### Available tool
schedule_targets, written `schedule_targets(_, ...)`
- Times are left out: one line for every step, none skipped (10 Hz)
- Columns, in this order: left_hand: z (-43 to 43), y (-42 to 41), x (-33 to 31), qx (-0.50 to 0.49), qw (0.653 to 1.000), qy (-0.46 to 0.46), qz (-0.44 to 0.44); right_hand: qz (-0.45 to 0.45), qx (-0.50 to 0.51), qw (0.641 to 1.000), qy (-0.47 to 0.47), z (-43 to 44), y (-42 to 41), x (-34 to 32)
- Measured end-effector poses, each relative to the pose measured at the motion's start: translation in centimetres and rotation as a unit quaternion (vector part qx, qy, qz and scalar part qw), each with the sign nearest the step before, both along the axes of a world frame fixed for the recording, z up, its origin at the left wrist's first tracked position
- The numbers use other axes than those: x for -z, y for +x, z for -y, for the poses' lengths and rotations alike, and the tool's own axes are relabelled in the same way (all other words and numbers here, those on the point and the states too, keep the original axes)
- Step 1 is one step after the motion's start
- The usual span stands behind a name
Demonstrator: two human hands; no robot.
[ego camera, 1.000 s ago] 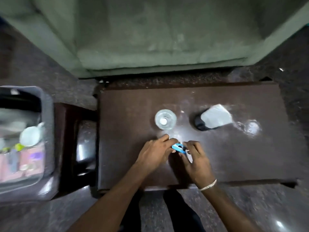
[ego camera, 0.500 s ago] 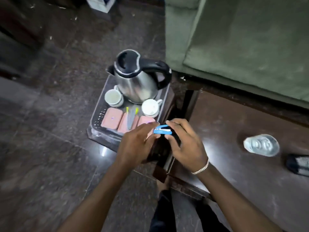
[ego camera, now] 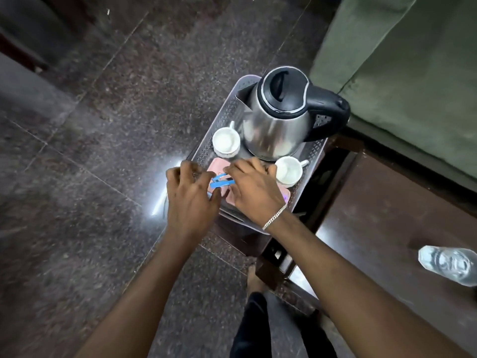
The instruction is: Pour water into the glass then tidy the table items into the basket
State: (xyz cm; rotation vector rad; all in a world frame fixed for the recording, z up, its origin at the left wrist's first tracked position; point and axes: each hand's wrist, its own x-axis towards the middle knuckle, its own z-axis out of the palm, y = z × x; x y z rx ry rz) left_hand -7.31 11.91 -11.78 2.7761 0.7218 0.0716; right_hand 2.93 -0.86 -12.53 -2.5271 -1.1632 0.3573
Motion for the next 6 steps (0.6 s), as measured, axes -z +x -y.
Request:
schedule_targets(-0.6, 0.2, 0.6, -0.028, 0.999, 0.004, -0.044, 0.0, -0.011, 1.0, -0.023, -1.7, 0.1, 0.9)
schedule_targets(-1.7, 0.5, 1.2, -0.052, 0.997, 0.005, -0.06, 0.018, -0.026, 0.999, -0.035, -3.4, 0.2, 1.8)
schedule_targets(-1.9, 0.0, 1.8, -0.054, 0.995, -0.003, -0.087, -0.006, -0.03, 0.998, -0.055, -3.7, -0.3, 2.3)
schedule_targets(-1.4, -0.6, 2.2, -0.052, 0.995, -0.025, -0.085, -0.035, -0.021, 0.998, -0.046, -2.8, -1.1, 2.4)
schedule_targets(-1.2, 0.1, 1.1, -0.03, 0.998, -0.038, -0.046, -0.04, 0.002, 0.999, 0.003, -1.2, -0.5, 1.2)
schedule_targets(-0.9, 0.7, 0.4, 0.017, 0.999, -0.044, 0.001, -0.016, 0.044, 0.997, 0.055, 1.2, -0.2, 0.5)
